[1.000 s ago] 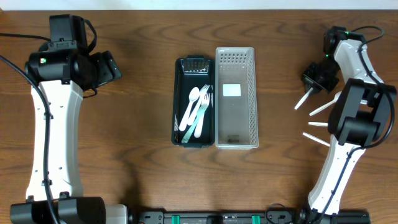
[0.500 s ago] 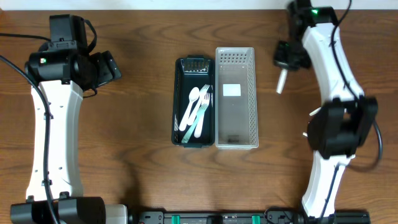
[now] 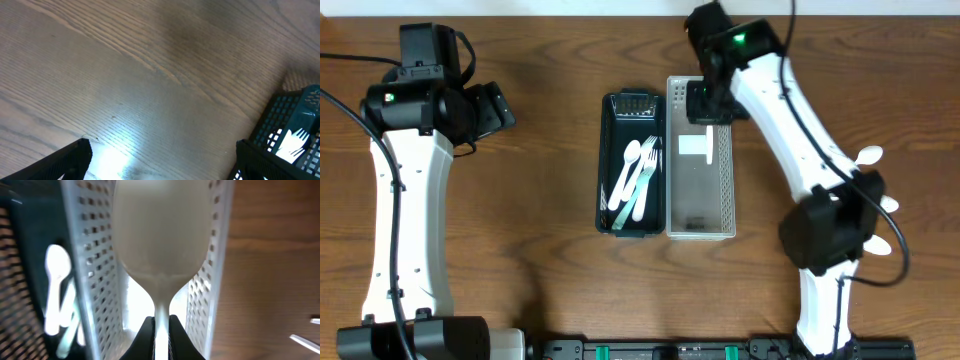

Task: Pack container
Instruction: 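Carry the white spoon with the right gripper into the grey basket, then move the right gripper back and grasp the next white spoon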

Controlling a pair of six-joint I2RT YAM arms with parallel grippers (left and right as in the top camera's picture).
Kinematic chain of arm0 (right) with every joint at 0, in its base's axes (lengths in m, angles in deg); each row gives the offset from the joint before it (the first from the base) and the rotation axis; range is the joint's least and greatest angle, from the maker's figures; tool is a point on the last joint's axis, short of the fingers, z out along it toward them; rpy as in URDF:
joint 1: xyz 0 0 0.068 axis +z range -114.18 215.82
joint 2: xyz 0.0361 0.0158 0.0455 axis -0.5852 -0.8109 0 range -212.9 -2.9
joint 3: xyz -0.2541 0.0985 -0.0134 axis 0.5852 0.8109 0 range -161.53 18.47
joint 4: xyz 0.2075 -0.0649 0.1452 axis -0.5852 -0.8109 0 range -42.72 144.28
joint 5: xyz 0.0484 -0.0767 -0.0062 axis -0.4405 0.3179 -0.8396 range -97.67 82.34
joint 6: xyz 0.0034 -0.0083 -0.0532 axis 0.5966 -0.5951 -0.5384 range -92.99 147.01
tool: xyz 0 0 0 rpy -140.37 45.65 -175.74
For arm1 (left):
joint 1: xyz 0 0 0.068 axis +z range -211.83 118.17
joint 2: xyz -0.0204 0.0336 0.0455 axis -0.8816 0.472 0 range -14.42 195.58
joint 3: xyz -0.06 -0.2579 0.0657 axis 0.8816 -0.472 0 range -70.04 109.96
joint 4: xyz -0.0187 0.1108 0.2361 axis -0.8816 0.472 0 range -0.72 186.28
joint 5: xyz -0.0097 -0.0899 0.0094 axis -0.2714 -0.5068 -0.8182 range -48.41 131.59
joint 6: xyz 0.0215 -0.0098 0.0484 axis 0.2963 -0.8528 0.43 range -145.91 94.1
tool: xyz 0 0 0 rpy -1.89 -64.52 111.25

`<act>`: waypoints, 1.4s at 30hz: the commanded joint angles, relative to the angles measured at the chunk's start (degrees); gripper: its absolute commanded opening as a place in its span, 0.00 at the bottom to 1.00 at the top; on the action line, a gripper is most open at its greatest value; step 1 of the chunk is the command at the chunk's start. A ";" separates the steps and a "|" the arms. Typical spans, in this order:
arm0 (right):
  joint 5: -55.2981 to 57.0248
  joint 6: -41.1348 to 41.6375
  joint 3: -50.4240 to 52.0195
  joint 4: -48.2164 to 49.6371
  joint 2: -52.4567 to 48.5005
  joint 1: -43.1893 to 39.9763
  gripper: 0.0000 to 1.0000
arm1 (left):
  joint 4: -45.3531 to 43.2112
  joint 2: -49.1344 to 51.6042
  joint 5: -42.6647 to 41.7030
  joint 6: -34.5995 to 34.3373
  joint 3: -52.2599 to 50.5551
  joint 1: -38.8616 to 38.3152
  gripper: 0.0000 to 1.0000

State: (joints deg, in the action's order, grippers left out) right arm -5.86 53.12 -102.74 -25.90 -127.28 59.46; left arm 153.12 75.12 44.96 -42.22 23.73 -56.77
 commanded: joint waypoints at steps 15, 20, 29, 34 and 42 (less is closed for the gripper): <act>-2.49 -0.92 1.22 0.50 -10.36 0.98 0.20 | 0.00 0.48 0.11 -0.07 -0.55 0.17 0.94; -2.51 -1.51 0.81 0.68 -10.14 0.92 0.23 | -0.02 0.48 0.11 -0.07 -0.55 0.17 0.94; 2.36 -3.28 -16.79 -5.73 0.26 -5.66 0.45 | -0.02 0.48 0.13 -0.04 -0.55 0.17 0.94; 2.69 3.26 -19.04 -8.11 8.70 -19.74 0.51 | -0.02 0.48 0.13 -0.04 -0.55 0.17 0.94; 2.23 16.15 -13.66 -13.94 7.48 -40.74 0.76 | -0.02 0.48 0.13 -0.04 -0.55 0.17 0.94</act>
State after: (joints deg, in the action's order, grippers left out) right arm -3.22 62.47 -120.57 -39.72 -116.09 21.34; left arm 153.09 75.12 44.96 -42.22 23.71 -56.77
